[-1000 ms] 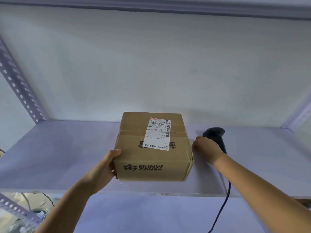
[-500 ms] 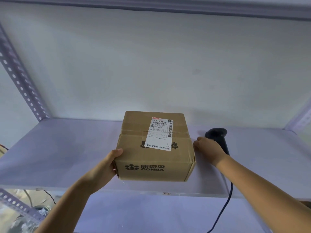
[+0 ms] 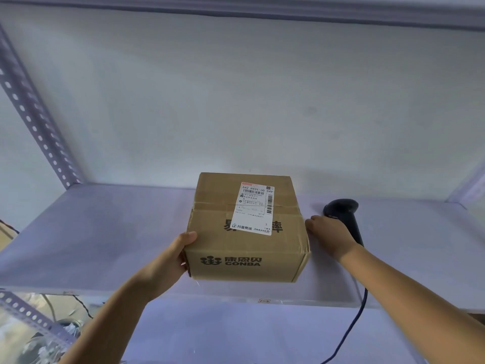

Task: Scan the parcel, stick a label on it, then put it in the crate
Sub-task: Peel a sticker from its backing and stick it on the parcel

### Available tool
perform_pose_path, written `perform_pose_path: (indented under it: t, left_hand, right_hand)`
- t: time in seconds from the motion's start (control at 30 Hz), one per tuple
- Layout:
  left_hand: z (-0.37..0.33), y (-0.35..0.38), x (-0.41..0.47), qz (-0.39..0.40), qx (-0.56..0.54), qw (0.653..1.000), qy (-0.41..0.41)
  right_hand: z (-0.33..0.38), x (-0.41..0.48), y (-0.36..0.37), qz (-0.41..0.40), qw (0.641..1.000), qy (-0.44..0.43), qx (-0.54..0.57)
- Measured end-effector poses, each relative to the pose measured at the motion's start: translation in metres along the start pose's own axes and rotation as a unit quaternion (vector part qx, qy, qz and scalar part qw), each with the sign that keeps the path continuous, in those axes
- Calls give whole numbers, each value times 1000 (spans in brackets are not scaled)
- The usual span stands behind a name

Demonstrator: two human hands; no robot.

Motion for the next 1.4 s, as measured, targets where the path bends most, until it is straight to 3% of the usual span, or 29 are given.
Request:
perform_pose_path:
  t: [0.13,0.23,0.47,0.67,0.77,0.97,1.07,1.13,1.2,1.3,1.4]
  left_hand:
    - [0,1,0,3,11,1000,-3]
    - [-3,3,-2,7,18,1000,-9]
    - [-5,2,-4,14,46,999,9]
    - [-10,1,-1,24,74,996,32]
    - [-12,0,0,26,74,996,33]
    - [-23,-1,-7,6,129,991,36]
    - [-53,5,-20,-123,234,959,97]
    - [-83,27,-35,-168,261,932,187]
    - [-102,53,-43,-132,211,946,209]
    - [-106,82,-46,-5,184,968,172]
    - [-104,98,-49,32,154,975,159]
  right_hand:
    - [-5,2,2,10,998,10,54]
    - [-9,-5,-8,-2,987,64,150]
    - [-46,-25,-57,-229,906,169,313]
    - [-14,-69,-117,-437,822,53,361]
    - [15,-89,-132,-495,794,-27,351]
    - [52,-105,-134,-516,774,-121,346]
    - [59,-110,-136,-533,755,-142,354]
    - [62,-113,-137,-540,748,-145,358]
    - [64,-114,-138,-537,744,-148,368]
    - [68,-115,-140,-529,745,-146,379]
    - [71,-118,-141,-537,740,-134,382]
Point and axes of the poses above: each hand's wrist, its own x-axis towards the middle knuckle, its own y-axis out of the palm, z = x × y, the point moved 5 cm from there along x, towards the middle knuckle, and after that the axes turned 9 degrees about y, right-handed, at the moved point
